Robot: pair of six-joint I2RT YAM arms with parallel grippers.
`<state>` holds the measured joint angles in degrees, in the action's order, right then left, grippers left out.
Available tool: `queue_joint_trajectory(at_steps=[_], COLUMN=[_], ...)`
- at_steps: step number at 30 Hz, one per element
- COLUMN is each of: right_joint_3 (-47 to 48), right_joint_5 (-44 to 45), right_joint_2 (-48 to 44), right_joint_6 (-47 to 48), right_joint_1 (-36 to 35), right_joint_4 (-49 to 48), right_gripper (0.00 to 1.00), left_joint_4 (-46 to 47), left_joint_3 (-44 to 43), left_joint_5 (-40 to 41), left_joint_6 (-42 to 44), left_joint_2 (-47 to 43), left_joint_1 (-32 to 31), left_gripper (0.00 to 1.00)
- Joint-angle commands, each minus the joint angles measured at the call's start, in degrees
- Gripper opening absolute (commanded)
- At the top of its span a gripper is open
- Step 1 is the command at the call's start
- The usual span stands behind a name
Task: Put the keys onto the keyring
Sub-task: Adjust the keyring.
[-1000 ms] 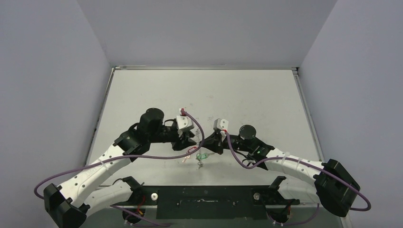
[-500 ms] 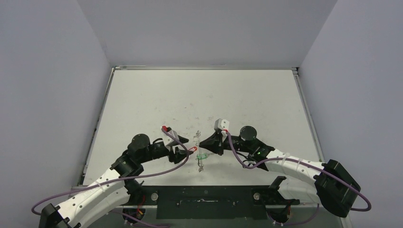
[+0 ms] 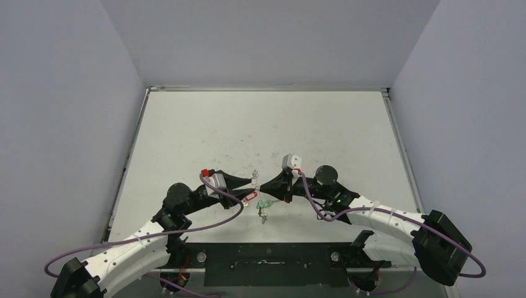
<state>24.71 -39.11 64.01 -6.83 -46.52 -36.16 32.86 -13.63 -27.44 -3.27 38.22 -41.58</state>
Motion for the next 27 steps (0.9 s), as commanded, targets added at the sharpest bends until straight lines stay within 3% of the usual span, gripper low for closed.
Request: queue_joint_trajectory(at_steps=[1,12,18,27], right_joint_3=[0.2,0.0,-0.2,-0.5], right_joint_5=[-1.2,-0.6,-0.4,-0.2], right_joint_2=[-1.7,-2.0,-2.3,-2.2], right_joint_6=[-0.6,-1.0,-1.0,-1.3], right_joint_1=[0.0,0.0,0.0,0.0], right_joint_4=[-5.7,-5.8,-5.8,-6.2], right_gripper=[0.00,0.00,0.00,0.00], left_joint_4=[6.4,7.3,8.3,8.1], left_joint_3=[-0.6,-0.6,-1.0,-1.4], left_joint_5=[-2.0,-2.4,-2.6,-3.1], left_joint_6=[-1.5,-1.6,-1.1,-1.2], left_joint_2=[1.6,5.3,7.4,8.5], left_joint_1=[-0.3,-0.4,-0.6,-0.9], left_gripper=[0.30,0.32,0.21,0.20])
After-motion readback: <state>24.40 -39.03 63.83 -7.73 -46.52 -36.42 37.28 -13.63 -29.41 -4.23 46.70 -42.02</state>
